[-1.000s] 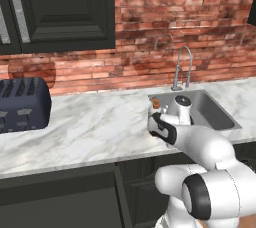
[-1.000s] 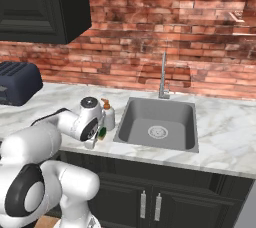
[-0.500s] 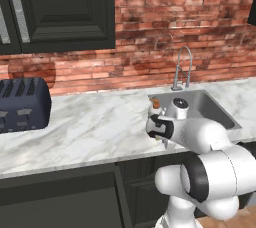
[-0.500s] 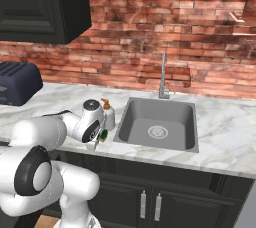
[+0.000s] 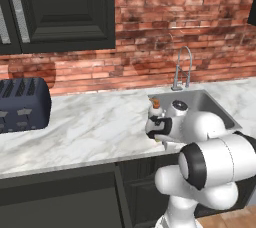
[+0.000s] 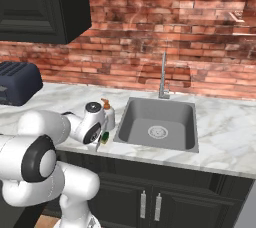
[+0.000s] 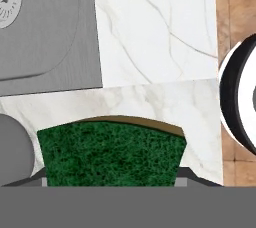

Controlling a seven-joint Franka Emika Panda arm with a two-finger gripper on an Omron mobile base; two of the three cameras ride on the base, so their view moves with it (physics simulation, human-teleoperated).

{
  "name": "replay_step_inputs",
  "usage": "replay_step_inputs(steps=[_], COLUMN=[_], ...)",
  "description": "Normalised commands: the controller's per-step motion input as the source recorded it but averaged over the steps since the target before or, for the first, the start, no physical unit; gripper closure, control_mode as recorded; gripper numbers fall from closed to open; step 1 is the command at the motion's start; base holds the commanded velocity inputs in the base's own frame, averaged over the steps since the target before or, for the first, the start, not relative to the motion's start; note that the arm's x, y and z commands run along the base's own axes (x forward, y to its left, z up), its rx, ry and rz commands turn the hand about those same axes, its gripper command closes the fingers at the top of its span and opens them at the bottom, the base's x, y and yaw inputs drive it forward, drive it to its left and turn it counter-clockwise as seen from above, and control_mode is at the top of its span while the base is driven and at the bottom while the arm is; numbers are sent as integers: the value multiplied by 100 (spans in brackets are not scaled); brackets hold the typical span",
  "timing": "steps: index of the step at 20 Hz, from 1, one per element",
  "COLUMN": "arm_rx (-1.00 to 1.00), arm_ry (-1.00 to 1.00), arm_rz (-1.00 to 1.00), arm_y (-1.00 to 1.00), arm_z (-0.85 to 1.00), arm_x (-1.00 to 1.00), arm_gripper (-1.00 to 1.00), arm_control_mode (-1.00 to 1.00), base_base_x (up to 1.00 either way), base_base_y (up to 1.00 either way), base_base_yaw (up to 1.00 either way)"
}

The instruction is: Restock the sink supplies by placing the sponge and soap dispenser on the counter and next to the sink. Make sure the soap dispenser is upright.

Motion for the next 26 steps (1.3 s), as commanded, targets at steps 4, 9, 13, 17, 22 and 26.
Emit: replay_step_inputs(steps=[4, 9, 13, 17, 22, 26], arm_rx=[0, 0, 0, 0, 0, 0], arm_ry=[0, 0, 0, 0, -5, -10], arm_rz=[-1, -2, -1, 0, 0, 0], arm_y=[-7, 0, 0, 0, 0, 0], arm_z=[-14, -13, -16, 0, 0, 2], arm_x=[5, 9, 6, 0, -6, -37], arm_gripper=[100, 100, -100, -100, -100, -100], arm_control_mode=[-100, -100, -100, -100, -100, -100], base_base_x=[0, 0, 0, 0, 0, 0], base_base_y=[0, 0, 0, 0, 0, 0], base_base_yaw=[0, 0, 0, 0, 0, 0])
